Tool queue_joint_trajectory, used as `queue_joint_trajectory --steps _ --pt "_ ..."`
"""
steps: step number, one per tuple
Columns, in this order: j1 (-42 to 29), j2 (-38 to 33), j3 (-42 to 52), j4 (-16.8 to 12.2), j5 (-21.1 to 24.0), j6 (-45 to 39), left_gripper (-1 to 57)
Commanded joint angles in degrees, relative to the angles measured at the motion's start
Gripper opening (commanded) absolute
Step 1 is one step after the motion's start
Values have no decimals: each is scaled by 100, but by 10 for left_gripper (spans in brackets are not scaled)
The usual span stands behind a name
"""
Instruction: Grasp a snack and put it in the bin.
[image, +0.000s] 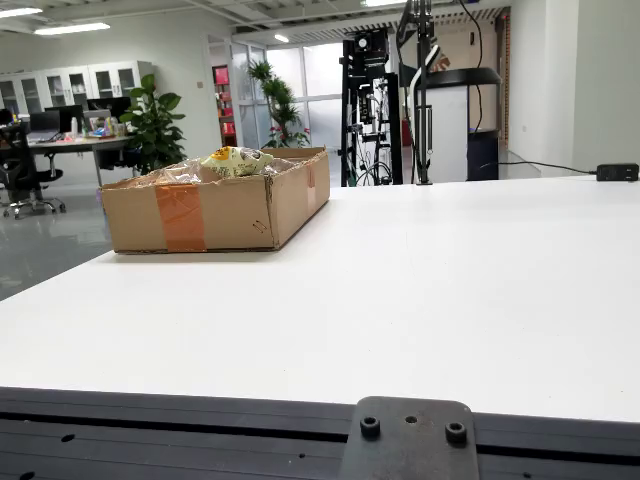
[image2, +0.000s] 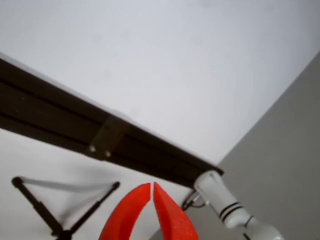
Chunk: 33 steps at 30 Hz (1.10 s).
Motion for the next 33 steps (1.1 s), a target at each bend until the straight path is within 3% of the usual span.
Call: queue_joint_trajectory --steps 1,18,33 --pt "81 0 0 -3 3 -10 4" --pt "591 0 0 5 -5 23 4" --pt "294 0 0 5 -6 29 4"
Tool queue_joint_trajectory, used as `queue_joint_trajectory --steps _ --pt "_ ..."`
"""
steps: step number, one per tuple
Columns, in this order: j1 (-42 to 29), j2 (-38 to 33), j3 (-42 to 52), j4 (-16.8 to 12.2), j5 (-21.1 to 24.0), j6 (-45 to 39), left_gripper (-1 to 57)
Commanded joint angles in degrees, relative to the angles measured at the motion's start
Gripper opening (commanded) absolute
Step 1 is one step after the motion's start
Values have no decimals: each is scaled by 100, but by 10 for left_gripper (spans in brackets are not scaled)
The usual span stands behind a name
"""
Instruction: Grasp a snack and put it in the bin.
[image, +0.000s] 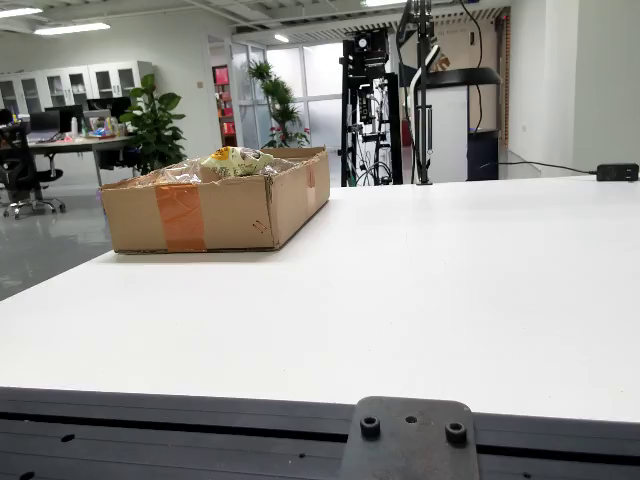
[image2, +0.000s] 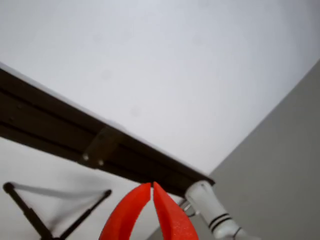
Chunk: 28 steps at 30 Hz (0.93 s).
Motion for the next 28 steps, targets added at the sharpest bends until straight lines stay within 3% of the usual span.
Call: queue_joint_trajectory --steps 1,28 --pt "-124 0 0 0 0 0 4" --pt "58 0 0 0 -7 -14 4"
